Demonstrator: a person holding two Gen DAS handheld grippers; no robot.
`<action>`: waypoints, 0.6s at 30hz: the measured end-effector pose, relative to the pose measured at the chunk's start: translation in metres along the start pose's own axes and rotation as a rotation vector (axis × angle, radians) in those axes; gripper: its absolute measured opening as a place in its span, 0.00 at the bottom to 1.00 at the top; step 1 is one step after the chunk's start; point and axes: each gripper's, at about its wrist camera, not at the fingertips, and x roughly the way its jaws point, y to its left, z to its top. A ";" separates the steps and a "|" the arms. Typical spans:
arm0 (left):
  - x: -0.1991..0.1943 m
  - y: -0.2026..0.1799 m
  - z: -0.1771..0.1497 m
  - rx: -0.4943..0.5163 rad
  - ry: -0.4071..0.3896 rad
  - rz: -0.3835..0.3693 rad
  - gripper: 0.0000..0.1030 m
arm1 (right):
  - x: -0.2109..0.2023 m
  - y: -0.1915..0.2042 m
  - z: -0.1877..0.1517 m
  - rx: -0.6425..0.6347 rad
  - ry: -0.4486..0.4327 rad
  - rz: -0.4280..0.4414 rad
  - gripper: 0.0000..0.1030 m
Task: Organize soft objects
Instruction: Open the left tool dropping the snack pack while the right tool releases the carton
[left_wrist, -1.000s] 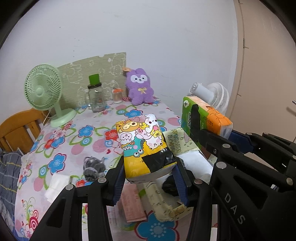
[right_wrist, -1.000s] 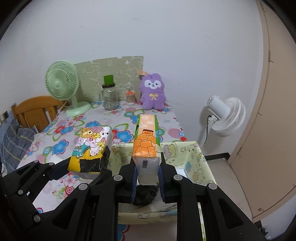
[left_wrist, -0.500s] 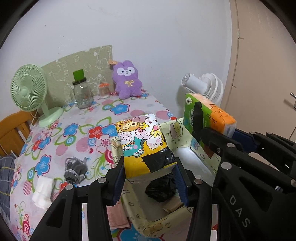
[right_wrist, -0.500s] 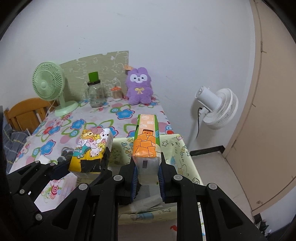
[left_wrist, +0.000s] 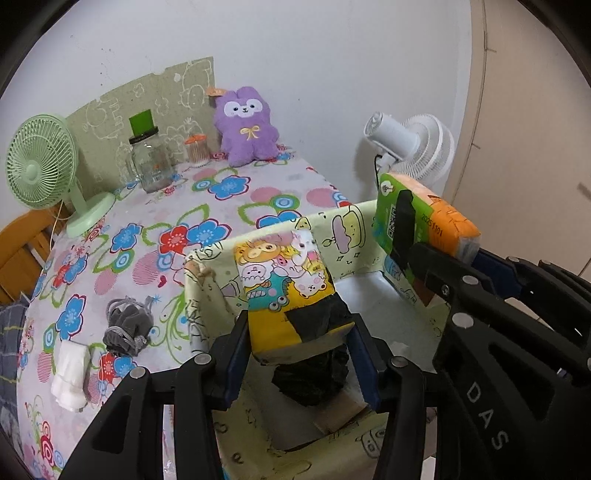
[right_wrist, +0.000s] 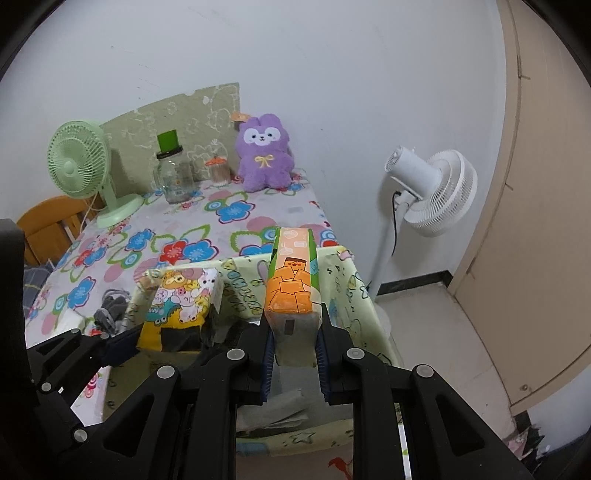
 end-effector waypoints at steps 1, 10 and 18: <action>0.002 -0.001 0.000 0.003 0.007 0.008 0.52 | 0.002 -0.001 0.000 0.002 0.004 -0.001 0.22; 0.010 -0.005 0.003 -0.001 0.050 0.025 0.65 | 0.014 -0.009 0.000 0.016 0.023 0.020 0.22; 0.005 -0.007 0.003 0.005 0.026 0.011 0.80 | 0.014 -0.011 -0.001 0.034 0.051 0.040 0.24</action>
